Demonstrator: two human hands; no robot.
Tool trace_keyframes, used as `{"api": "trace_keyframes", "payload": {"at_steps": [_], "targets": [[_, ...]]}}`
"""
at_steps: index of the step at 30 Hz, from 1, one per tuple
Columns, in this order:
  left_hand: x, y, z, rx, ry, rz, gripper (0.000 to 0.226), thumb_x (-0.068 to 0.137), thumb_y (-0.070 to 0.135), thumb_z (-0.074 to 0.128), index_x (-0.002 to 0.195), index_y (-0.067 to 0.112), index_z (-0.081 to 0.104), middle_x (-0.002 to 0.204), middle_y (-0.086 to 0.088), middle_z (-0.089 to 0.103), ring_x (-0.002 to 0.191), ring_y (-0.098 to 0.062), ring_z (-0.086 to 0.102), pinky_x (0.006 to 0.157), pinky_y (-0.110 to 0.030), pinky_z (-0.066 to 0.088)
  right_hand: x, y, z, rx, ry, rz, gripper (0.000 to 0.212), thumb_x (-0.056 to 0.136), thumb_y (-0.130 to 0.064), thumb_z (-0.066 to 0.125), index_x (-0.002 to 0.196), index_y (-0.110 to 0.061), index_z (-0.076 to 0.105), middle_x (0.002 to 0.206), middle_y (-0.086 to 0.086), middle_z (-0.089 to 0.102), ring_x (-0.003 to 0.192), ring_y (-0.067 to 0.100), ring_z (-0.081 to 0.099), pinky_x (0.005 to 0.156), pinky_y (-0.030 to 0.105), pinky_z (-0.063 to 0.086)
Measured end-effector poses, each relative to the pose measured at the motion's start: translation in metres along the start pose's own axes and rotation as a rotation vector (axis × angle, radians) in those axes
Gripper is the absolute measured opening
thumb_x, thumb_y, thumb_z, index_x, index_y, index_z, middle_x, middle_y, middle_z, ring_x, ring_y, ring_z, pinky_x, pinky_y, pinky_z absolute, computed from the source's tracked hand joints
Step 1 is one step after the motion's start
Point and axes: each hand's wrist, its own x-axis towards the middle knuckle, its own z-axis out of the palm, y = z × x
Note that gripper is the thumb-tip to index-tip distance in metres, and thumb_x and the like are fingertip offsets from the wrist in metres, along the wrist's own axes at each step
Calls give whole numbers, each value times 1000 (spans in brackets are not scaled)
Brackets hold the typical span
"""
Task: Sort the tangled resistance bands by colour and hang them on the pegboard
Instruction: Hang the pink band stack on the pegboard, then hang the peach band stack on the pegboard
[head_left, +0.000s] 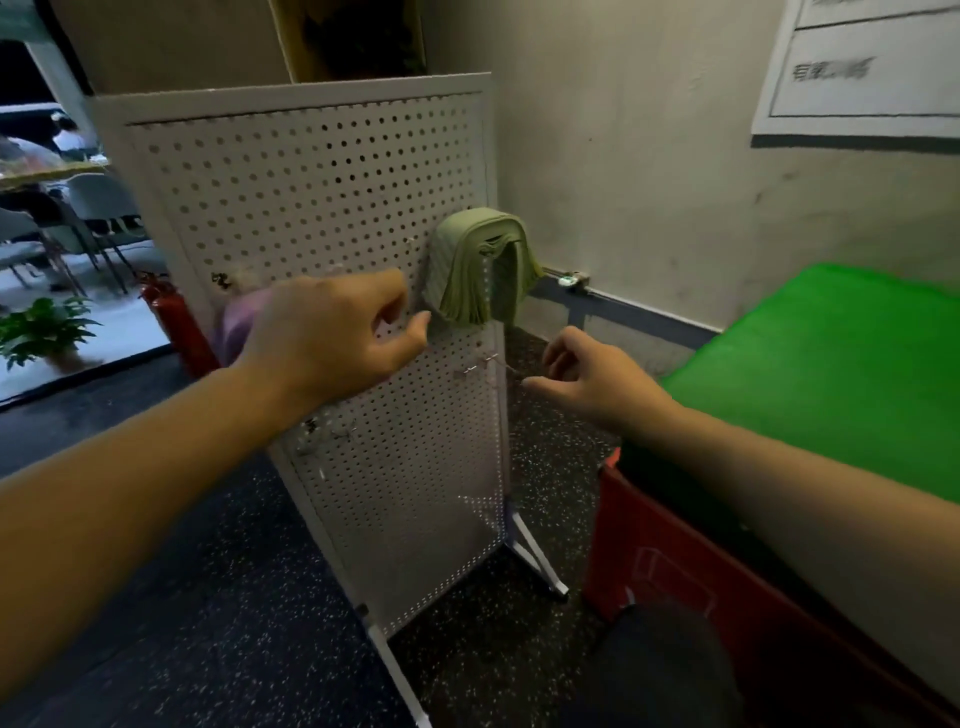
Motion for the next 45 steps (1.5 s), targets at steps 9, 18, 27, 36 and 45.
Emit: {"api": "trace_keyframes", "payload": {"at_steps": [9,18,27,36,45], "targets": [[103,197,104,-146,-207,224,33,91,59,47,85,28,54,78,5,63,72,-23,62,58,-28,35,-97,138,-122,-159,195,267,17,92,-35,67,100,-20,67,91,1,67,81,17,59,70,25,39],[151,388,207,-379,-428,422,27,91,56,50,104,33,55,93,5,70,88,-25,65,68,-32,42,-227,257,-221,-234,361,597,18,93,-27,62,105,-19,72,95,-1,70,86,15,62,79,27,48],[183,556,249,-659,-568,661,20,93,38,56,110,27,59,107,7,62,85,-14,54,74,-29,44,-374,331,-288,-247,486,914,19,93,-19,61,106,-15,74,104,2,73,91,12,61,82,23,43],[226,723,256,-808,-487,856,22,93,23,57,113,17,63,113,-4,66,100,-22,61,85,-33,48,-452,380,-364,-320,672,1171,27,91,-11,57,111,-15,75,113,5,71,99,21,63,78,25,41],[253,852,277,-774,-621,1022,44,100,9,41,142,21,48,145,-5,53,130,-26,51,107,-35,41,-485,436,-378,235,663,1540,57,76,-37,83,118,-3,66,108,13,69,91,24,63,74,31,48]]}}
